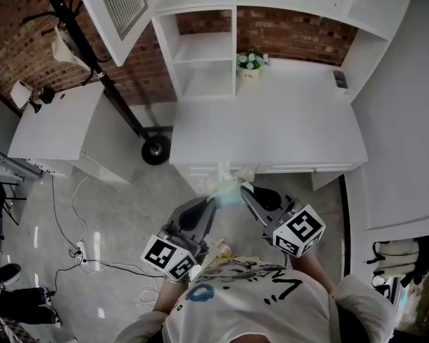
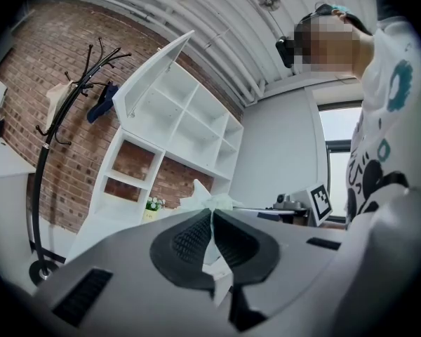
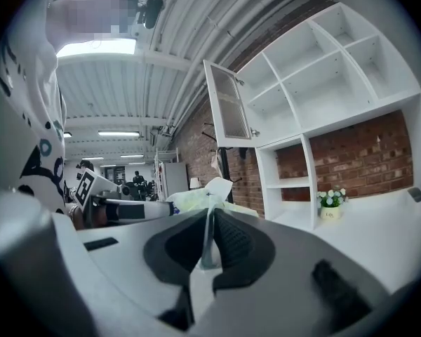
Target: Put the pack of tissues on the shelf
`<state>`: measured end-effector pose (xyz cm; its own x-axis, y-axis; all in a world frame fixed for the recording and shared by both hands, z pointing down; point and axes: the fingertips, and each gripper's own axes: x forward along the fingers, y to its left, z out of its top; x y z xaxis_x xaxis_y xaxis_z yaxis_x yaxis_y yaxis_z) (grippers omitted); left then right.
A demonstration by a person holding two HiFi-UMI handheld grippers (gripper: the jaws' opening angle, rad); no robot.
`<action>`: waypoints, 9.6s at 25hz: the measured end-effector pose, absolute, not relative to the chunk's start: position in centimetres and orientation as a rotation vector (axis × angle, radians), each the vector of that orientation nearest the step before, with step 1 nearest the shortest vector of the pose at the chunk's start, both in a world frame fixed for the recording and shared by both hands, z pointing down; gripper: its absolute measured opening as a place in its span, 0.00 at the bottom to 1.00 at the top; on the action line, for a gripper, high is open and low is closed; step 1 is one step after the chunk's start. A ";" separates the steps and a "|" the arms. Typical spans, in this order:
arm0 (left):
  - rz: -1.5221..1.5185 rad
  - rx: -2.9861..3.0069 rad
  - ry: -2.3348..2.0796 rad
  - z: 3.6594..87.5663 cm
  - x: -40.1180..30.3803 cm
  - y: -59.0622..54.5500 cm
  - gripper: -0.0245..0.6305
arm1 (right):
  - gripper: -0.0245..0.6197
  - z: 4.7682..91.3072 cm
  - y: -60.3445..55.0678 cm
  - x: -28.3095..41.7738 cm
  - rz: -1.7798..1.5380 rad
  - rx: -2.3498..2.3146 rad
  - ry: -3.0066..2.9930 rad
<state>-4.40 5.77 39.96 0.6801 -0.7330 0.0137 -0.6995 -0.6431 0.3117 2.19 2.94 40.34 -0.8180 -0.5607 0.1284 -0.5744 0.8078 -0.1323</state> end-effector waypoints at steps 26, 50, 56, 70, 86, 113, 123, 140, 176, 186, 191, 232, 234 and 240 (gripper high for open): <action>-0.152 2.563 -1.174 42.7 -8.6 0.2 0.07 | 0.08 43.1 -2.3 -1.8 0.329 0.927 -2.889; -0.131 2.579 -1.305 41.2 -6.7 -18.2 0.07 | 0.08 42.0 -20.8 0.0 0.351 0.853 -2.925; -0.129 2.571 -1.319 41.6 -5.8 -20.9 0.07 | 0.08 42.6 -23.4 0.9 0.375 0.860 -2.922; -0.135 2.611 -1.311 40.6 -7.1 -25.2 0.07 | 0.08 42.1 -27.5 -0.4 0.377 0.897 -2.935; -0.156 2.668 -1.156 39.3 -10.4 -33.6 0.07 | 0.08 40.4 -35.1 -3.4 0.337 1.066 -2.900; -0.202 2.769 -1.208 37.2 -12.6 -44.5 0.07 | 0.08 37.7 -45.6 -5.4 0.096 1.207 -2.884; -0.198 2.712 -1.306 38.8 -13.2 -48.0 0.07 | 0.08 38.6 -48.5 -6.0 -0.049 1.229 -2.861; -0.062 2.633 -1.463 41.7 -13.6 -52.2 0.07 | 0.08 41.5 -52.8 -6.7 -0.069 1.259 -2.757; 0.055 2.484 -1.621 44.0 -15.0 -55.2 0.24 | 0.25 43.7 -57.2 -5.7 0.158 1.448 -2.511; 0.014 2.500 -1.630 42.0 -15.9 -52.7 0.24 | 0.25 41.6 -54.5 -5.3 0.124 1.414 -2.586; 0.017 2.530 -1.591 41.6 -15.3 -51.2 0.24 | 0.25 40.9 -52.3 -5.9 0.113 1.352 -2.662; 0.060 2.681 -1.142 42.8 -9.6 -37.6 0.06 | 0.10 41.4 -38.4 -4.6 0.179 1.057 -2.801; 0.062 2.686 -1.121 42.9 -9.4 -37.2 0.06 | 0.10 41.5 -37.9 -4.6 0.170 1.051 -2.804; 0.063 2.706 -1.090 42.7 -9.2 -35.5 0.06 | 0.09 41.5 -36.2 -4.5 0.168 1.010 -2.816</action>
<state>-9.24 -35.49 42.65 0.7234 -0.6794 0.1228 -0.6890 -0.6994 0.1898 -4.54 -36.24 41.55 -0.7634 -0.6222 0.1733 -0.6384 0.7676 -0.0563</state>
